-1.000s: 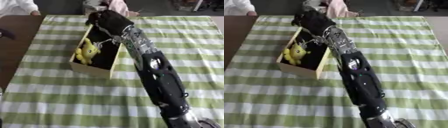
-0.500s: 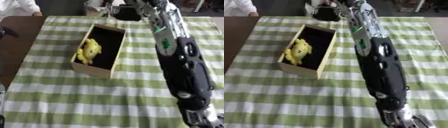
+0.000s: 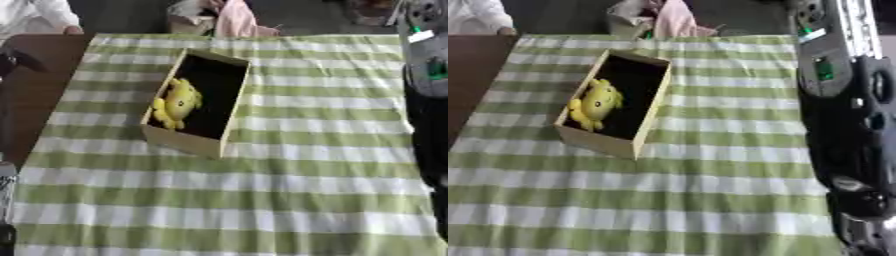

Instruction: Pick up objects on the table and place them in the box.

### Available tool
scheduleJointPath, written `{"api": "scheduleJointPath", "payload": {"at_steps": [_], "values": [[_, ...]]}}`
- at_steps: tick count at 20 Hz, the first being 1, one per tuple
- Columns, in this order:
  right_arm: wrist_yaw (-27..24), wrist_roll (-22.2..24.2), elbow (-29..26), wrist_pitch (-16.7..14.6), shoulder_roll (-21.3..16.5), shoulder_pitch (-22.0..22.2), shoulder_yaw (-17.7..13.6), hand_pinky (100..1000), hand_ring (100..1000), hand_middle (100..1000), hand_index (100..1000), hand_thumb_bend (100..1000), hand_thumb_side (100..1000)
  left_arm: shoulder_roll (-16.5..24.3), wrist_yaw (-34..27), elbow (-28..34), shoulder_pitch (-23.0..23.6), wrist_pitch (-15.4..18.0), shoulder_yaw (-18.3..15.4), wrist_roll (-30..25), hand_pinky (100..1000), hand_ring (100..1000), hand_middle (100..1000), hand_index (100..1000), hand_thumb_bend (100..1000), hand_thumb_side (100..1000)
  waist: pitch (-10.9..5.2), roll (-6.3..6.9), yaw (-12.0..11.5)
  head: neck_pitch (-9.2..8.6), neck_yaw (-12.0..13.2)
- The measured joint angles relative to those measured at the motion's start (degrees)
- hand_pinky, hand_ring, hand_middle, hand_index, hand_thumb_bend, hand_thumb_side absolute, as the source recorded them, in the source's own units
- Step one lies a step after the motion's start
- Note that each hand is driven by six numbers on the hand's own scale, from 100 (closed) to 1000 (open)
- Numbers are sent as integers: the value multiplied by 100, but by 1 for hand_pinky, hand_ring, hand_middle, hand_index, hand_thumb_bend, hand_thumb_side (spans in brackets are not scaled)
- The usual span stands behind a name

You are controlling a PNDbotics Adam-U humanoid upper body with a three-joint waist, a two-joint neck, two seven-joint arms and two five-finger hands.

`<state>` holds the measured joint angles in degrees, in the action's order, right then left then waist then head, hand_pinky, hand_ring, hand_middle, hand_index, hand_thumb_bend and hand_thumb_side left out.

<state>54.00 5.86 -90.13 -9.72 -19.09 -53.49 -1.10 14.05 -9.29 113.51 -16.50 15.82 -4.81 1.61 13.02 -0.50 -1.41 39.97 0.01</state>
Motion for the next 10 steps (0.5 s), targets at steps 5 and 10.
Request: {"api": "scheduleJointPath", "payload": {"at_steps": [5,10], "values": [[-1090,-423,-66,211,-639,506,-268,692,773,836,854,100,856,4,31,0,14,8,-28,28,467,988,867,697,100,730,-1,7,69,23,70],[-2216,-821,-143,283,-955,987,-510,673,777,850,861,100,917,8,37,0,13,42,-31,67,468,986,866,697,100,727,-24,41,103,26,112]]}}
